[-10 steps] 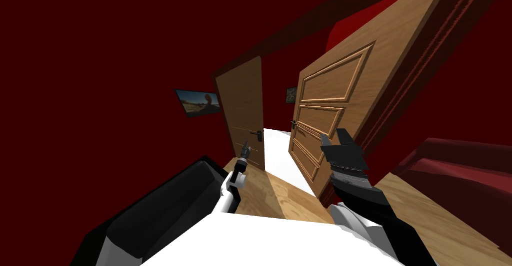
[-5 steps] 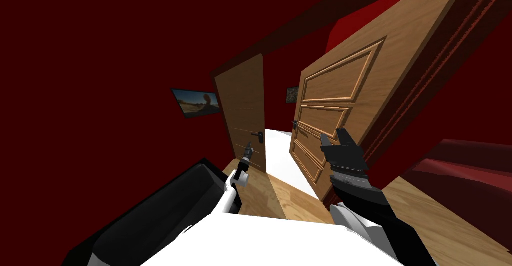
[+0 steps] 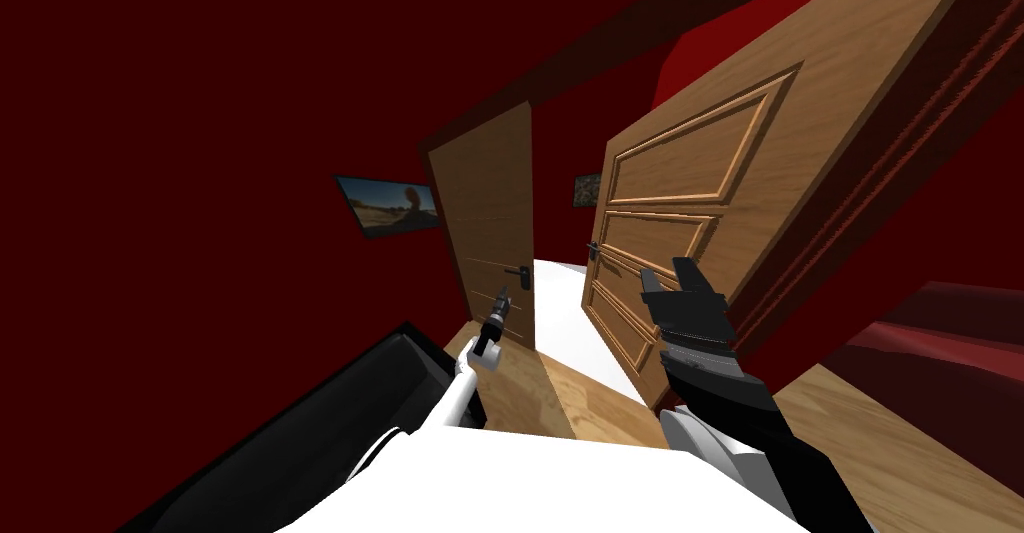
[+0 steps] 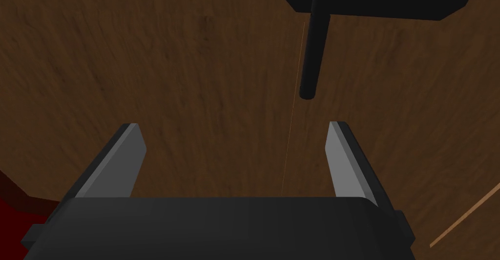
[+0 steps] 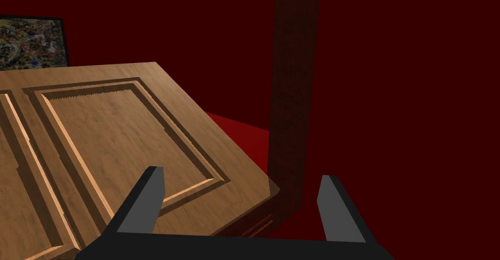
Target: Push the door open
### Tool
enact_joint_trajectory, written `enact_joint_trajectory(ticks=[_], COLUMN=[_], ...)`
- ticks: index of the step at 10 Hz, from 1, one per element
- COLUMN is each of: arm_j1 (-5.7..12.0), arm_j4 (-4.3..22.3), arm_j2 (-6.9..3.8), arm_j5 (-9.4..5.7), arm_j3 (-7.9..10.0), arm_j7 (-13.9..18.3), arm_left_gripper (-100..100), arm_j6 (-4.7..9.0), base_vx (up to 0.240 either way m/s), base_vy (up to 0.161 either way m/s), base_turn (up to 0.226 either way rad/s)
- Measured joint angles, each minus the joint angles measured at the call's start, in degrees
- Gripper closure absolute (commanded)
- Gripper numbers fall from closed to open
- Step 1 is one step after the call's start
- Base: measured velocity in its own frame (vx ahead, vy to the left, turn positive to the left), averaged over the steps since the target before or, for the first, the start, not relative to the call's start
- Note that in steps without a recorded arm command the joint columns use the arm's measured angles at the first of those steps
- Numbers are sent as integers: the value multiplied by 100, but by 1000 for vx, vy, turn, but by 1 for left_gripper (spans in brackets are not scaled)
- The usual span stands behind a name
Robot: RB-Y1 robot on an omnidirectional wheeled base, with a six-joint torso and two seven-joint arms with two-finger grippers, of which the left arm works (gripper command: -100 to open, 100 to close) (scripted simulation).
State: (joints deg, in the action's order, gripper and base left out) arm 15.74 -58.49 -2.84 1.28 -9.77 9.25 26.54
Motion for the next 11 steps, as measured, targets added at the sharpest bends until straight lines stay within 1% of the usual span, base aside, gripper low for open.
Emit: enact_joint_trajectory(ticks=[1,3,4,5,6,7,8,11], arm_j1=[72,241,375,530,596,711,733,734], arm_j4=[106,394,613,855,938,1132,1175,1170], arm_j2=[15,65,79,117,124,150,160,157], arm_j5=[14,26,29,43,58,63,69,71], arm_j3=[-38,-51,-64,-96,-142,-156,-169,-179], arm_j7=[11,-8,-1,1,13,17,16,22], arm_left_gripper=[-100,-100,-100,-100,-100,-100,-100,-100], arm_j6=[-41,-18,6,7,-49,-53,-57,-76], base_vx=[61,60,114,42,0,-3,0,2], base_vy=[59,54,95,33,0,3,0,-2], base_turn=[-10,-16,-32,-21,0,-11,0,7])
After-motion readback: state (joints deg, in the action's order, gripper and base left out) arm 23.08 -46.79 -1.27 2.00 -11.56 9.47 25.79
